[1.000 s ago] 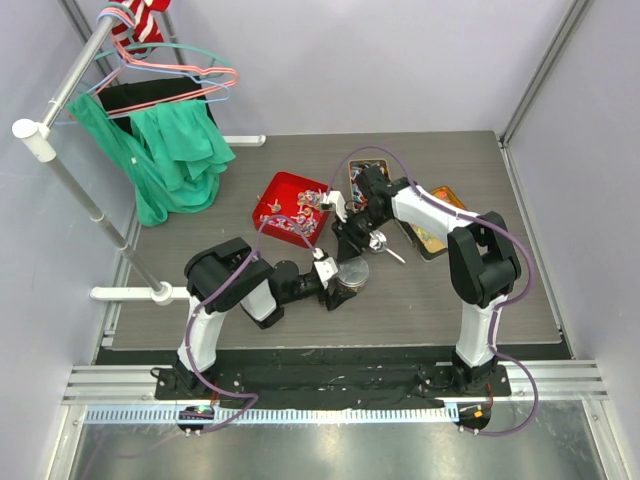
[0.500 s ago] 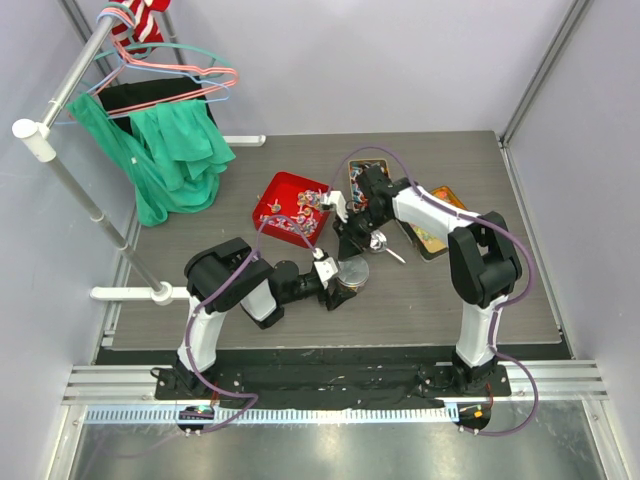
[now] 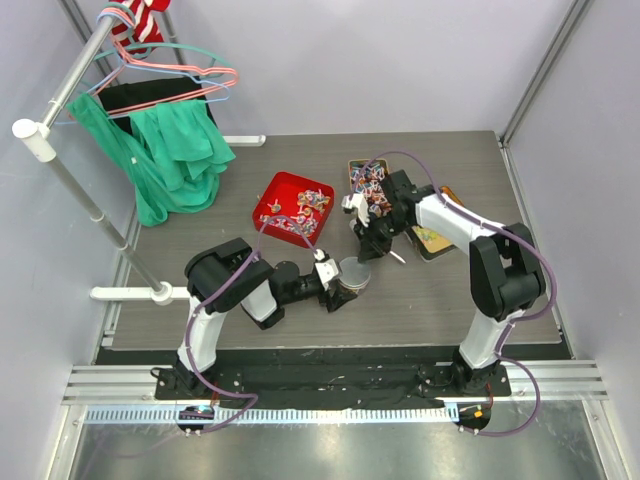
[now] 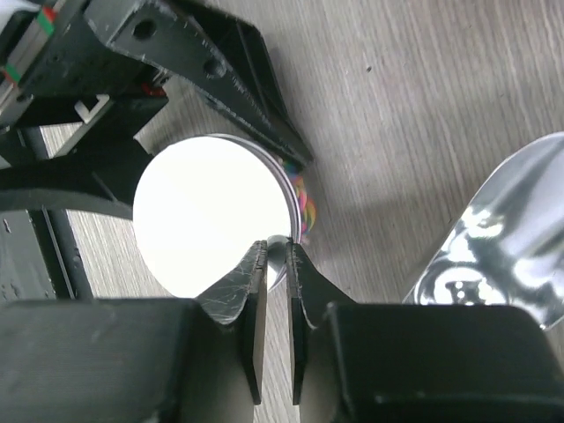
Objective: Pack the candies
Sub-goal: Screw the bottle lid onto the packing bottle.
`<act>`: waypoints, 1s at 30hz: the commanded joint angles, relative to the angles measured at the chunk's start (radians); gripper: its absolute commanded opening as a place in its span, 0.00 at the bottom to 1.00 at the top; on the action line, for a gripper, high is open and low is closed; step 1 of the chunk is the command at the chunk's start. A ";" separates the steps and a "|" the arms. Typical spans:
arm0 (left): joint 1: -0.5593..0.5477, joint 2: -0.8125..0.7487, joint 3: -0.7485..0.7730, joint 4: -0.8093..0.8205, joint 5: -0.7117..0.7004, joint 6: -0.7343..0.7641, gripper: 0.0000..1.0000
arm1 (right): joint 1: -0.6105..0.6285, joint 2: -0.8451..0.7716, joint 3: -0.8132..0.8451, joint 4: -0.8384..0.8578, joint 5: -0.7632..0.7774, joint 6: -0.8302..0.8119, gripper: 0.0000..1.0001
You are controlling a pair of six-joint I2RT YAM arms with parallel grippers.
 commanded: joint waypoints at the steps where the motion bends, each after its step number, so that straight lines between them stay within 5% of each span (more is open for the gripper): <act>1: 0.014 0.029 -0.007 0.125 -0.077 0.054 0.19 | 0.008 -0.043 -0.087 -0.134 0.047 -0.034 0.16; 30: 0.014 0.032 -0.007 0.125 -0.071 0.052 0.19 | 0.106 -0.100 -0.158 -0.186 -0.001 -0.028 0.16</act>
